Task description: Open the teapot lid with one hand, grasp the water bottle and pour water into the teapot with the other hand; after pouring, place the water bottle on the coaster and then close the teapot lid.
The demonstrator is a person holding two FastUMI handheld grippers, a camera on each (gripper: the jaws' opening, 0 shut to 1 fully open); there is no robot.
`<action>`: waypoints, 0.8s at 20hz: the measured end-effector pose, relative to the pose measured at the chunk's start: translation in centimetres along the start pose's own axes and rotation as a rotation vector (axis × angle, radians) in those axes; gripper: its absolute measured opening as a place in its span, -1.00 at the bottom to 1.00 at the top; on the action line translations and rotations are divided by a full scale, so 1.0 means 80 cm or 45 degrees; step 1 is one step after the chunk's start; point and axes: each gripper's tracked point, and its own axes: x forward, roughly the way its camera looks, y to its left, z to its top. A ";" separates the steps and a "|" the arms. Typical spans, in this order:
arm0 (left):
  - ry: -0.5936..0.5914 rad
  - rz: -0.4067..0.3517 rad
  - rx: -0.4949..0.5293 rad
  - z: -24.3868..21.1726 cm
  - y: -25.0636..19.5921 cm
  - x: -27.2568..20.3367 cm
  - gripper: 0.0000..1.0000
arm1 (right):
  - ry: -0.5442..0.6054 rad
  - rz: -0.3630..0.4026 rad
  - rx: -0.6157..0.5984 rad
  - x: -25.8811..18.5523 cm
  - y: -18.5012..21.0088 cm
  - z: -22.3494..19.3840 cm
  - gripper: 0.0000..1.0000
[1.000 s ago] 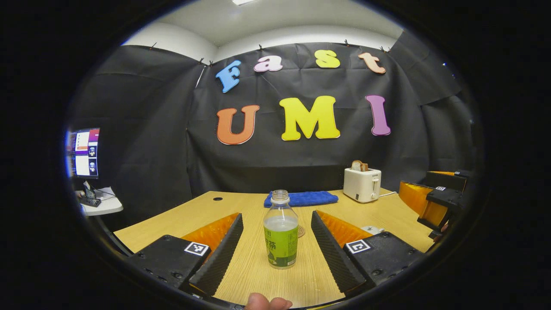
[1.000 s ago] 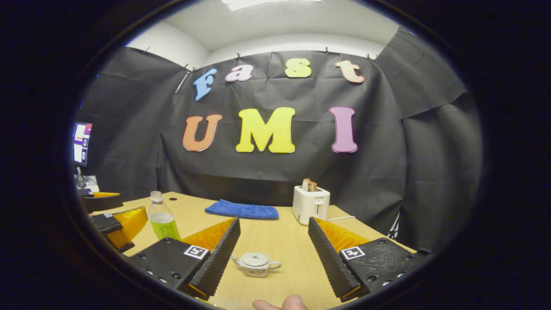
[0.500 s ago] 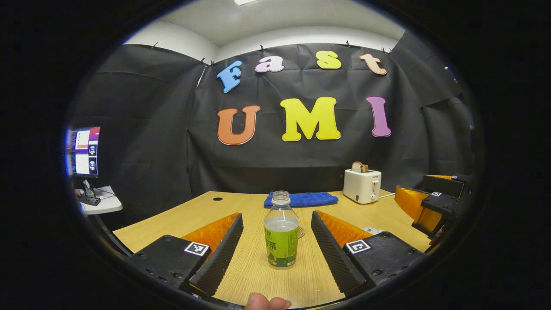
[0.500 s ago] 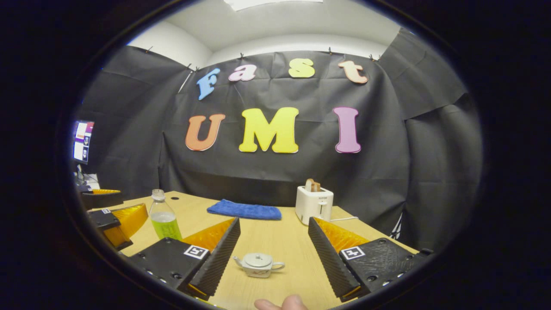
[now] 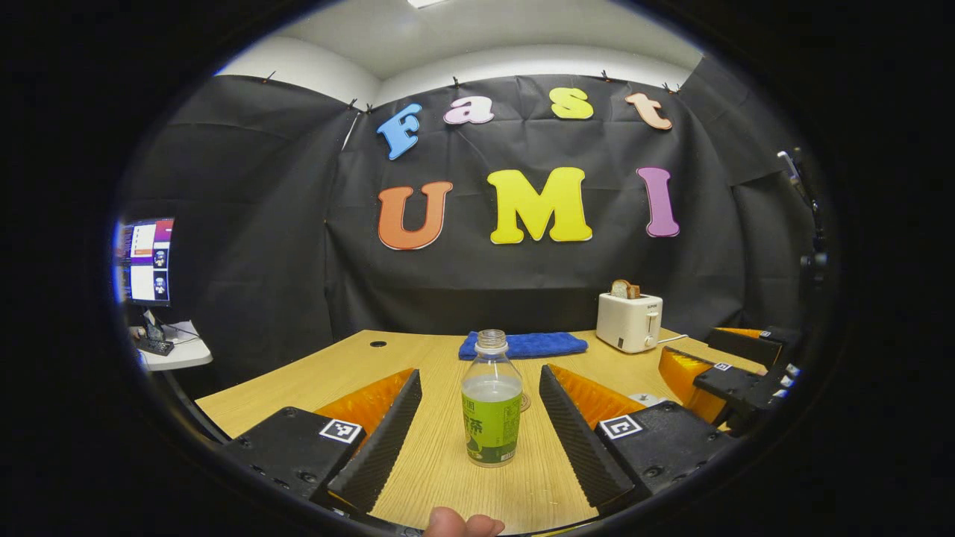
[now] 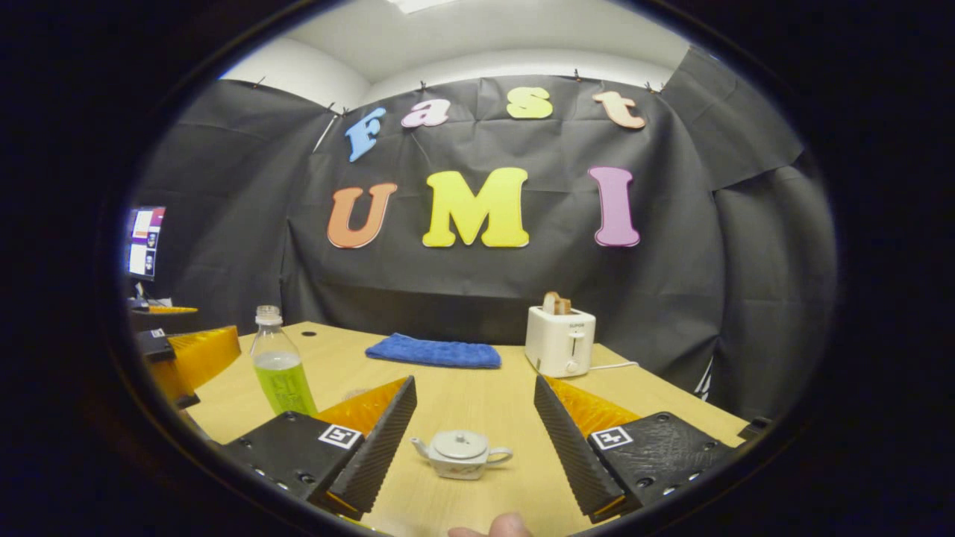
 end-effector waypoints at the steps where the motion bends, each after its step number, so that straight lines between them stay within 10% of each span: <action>1: -0.004 0.003 0.002 0.001 0.000 0.000 0.98 | 0.016 0.004 -0.002 0.006 0.001 -0.009 0.90; 12: -0.017 0.026 0.013 0.001 0.003 0.001 0.98 | 0.194 -0.011 0.034 0.073 0.010 -0.079 0.90; 16: 0.000 0.028 0.006 -0.002 0.004 0.001 0.98 | 0.226 -0.023 0.020 0.088 0.012 -0.091 0.56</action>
